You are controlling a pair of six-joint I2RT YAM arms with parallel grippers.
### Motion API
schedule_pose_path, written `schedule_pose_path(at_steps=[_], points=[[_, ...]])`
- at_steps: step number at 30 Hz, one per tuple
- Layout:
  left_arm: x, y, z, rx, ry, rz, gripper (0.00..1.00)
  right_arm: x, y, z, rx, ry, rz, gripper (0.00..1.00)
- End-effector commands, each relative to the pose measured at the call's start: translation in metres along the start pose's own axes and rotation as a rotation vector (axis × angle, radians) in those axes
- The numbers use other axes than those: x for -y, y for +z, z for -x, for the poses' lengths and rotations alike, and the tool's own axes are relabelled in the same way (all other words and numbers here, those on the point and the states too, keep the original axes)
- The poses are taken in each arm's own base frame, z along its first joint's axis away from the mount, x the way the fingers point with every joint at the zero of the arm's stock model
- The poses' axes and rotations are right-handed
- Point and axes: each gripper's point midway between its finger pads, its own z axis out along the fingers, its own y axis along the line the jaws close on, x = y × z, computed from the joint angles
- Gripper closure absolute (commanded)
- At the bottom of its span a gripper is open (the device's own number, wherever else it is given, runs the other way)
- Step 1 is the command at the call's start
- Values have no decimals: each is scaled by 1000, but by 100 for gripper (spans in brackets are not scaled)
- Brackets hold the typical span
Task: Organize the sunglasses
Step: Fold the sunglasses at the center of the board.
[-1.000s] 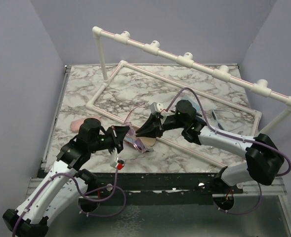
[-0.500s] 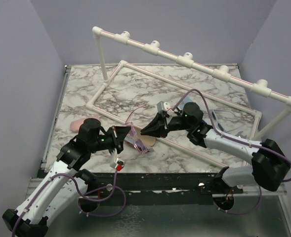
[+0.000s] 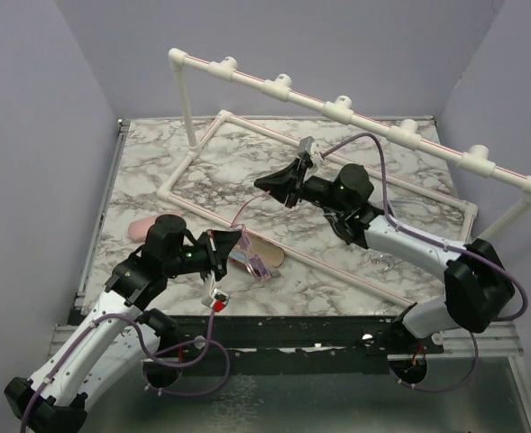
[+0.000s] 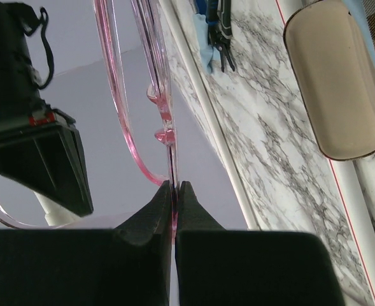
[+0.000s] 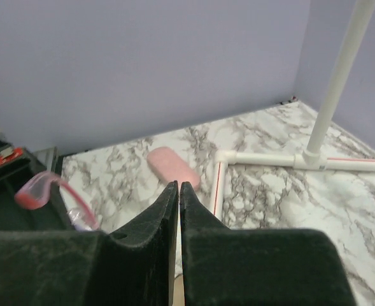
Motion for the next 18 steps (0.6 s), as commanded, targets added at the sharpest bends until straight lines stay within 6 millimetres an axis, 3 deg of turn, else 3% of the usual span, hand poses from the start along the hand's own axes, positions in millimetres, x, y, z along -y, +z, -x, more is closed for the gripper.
schedule_pose_path(at_steps=[1,5,9,15,18], points=[[-21,-7,9,32,50,63,100,-5,30,35,151,-9,89,92],[-18,-7,8,21,17,56,100,-57,45,38,202,-87,365,92],[-19,-7,5,12,-19,53,100,-105,36,22,202,-142,608,92],[-32,-14,-14,-60,-168,59,100,-122,4,-9,166,-111,614,93],[-36,-17,-20,-82,-238,66,100,-120,-9,-12,161,-100,549,93]])
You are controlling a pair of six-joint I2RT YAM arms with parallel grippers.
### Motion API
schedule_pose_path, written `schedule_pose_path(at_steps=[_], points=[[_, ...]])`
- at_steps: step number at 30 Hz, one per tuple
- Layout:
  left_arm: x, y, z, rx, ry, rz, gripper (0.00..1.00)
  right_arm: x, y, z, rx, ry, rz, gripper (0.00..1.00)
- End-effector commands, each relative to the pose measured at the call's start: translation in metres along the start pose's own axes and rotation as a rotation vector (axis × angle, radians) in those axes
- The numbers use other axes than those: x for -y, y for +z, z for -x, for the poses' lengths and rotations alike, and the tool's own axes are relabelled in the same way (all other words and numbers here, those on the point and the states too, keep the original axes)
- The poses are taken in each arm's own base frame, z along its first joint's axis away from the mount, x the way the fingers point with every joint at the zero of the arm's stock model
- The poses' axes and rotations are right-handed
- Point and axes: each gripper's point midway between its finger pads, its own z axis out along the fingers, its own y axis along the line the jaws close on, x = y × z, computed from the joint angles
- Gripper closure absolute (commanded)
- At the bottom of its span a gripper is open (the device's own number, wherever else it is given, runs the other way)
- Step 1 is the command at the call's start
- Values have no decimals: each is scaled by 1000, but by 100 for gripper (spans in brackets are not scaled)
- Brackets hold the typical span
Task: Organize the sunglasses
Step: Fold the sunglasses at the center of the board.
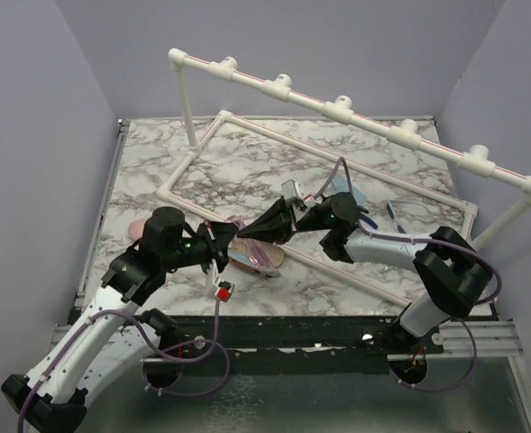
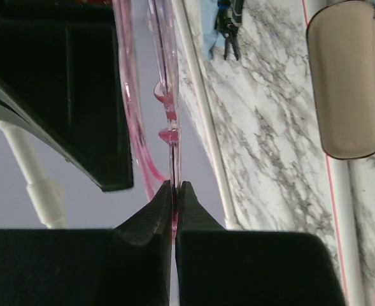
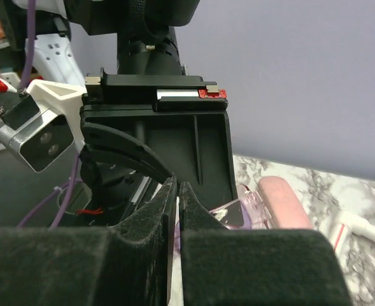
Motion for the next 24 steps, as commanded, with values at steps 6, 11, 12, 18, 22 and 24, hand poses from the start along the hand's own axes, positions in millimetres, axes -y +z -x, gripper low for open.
schedule_pose_path(at_steps=[6,11,12,18,22,24], points=[[-7,-8,-7,-48,-197,20,100,-12,-32,21,-42,-91,-175,91],[8,-7,-15,-99,-393,-46,100,6,-69,30,-179,-139,-441,70],[14,-7,-17,-111,-432,-66,100,7,-79,27,-221,-143,-482,59],[27,-6,-19,-138,-477,-103,100,-11,-117,-1,-382,-247,-519,0],[31,-4,-21,-148,-486,-114,100,-20,-118,-2,-376,-331,-496,0],[31,-4,-22,-155,-504,-119,100,-18,-115,-2,-373,-361,-503,0]])
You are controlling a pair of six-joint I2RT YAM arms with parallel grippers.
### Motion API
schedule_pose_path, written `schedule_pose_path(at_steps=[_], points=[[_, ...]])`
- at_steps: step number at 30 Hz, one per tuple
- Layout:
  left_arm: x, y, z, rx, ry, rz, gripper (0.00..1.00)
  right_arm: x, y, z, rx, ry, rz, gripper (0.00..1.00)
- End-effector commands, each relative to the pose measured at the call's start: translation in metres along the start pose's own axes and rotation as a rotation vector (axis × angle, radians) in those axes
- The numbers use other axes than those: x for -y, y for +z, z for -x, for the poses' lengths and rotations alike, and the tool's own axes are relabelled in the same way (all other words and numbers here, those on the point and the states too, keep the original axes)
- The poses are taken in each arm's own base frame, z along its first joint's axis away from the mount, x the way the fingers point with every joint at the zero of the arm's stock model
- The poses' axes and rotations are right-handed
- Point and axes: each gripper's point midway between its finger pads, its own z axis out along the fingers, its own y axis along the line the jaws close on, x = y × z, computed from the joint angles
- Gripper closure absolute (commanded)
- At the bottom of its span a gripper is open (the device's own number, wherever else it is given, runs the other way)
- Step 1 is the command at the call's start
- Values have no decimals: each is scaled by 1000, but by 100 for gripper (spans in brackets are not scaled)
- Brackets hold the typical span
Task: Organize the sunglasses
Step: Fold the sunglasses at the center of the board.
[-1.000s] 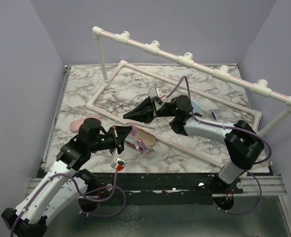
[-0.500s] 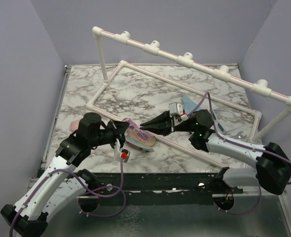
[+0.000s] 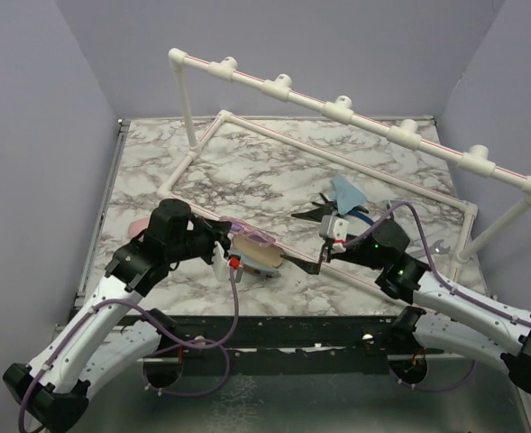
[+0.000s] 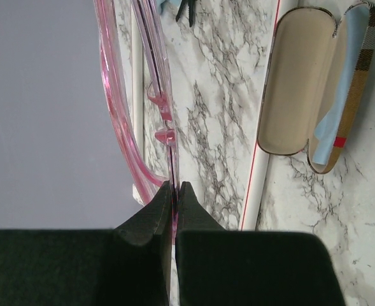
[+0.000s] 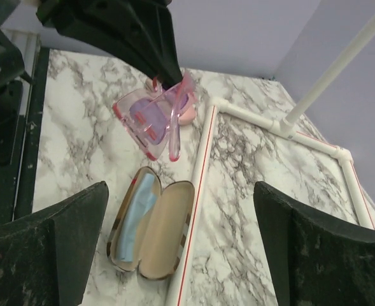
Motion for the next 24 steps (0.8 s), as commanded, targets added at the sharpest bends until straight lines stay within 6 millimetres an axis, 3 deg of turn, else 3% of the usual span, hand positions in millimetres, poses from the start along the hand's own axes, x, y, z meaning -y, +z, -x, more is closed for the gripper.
schedule_pose_path(at_steps=[1,8,12,17,24], points=[[3,0,-4,-29,-63,-20,100,2,1,-15,-44,-98,-28,0],[4,4,-5,-48,-103,-77,100,-3,30,-15,-11,-103,41,5],[4,7,-5,-55,-115,-87,100,-9,48,-28,-44,-62,89,18],[9,8,-6,-65,-101,-102,100,-10,57,-25,-16,-42,97,36],[9,11,-5,-69,-95,-113,100,-11,67,-30,-44,-41,102,39]])
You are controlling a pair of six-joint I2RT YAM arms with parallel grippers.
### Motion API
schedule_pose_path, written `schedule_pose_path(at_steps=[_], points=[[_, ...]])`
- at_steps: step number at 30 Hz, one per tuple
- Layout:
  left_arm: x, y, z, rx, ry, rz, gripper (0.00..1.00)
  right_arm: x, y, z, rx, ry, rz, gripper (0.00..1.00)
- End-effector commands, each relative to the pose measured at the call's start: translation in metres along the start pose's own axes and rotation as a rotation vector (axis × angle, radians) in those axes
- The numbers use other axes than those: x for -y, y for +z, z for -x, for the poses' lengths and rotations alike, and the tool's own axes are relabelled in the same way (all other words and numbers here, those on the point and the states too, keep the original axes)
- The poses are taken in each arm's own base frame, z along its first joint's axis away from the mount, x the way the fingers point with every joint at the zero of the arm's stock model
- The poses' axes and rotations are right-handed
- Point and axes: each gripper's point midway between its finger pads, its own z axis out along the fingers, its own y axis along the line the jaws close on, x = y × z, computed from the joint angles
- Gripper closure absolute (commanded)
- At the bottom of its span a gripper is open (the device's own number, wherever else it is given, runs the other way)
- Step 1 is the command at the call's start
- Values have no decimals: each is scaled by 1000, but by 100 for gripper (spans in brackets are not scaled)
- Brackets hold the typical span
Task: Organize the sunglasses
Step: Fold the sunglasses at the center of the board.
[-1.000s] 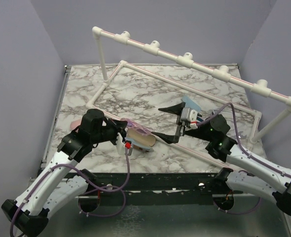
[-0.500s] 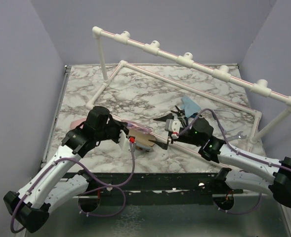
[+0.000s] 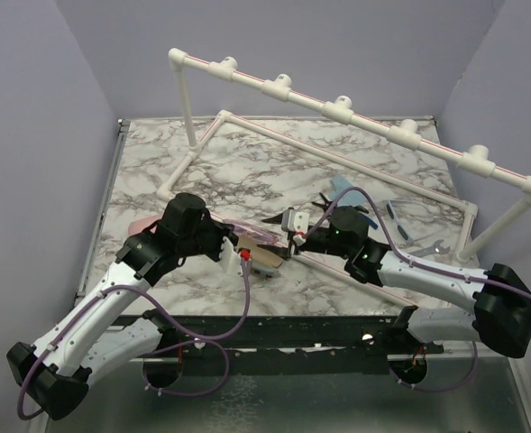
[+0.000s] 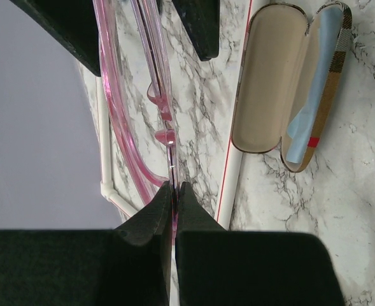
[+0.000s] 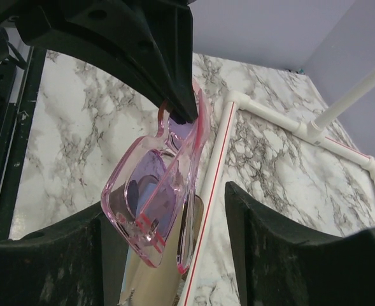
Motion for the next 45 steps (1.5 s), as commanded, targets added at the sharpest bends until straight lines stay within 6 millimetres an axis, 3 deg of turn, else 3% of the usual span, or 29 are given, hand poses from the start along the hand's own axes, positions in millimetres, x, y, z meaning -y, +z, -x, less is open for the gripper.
schedule_pose_path(at_steps=[1,7,30,36,38,43,45], points=[[-1,-2,0,-19,-5,-11,100,3,7,17,41,-25,-2,39],[-4,-2,4,-10,2,-7,100,3,9,17,31,-39,-4,50],[-5,0,6,-14,-51,-12,100,-1,3,8,6,54,-26,67],[-6,-1,6,-14,-59,-6,97,-3,4,5,-1,88,-28,70],[-6,-1,6,-15,-62,-5,97,-3,3,4,-3,96,-31,77],[-9,-1,7,-12,-70,9,96,-4,1,2,-9,110,-40,77],[-10,0,7,-11,-77,12,89,-5,0,-3,-20,121,-44,77]])
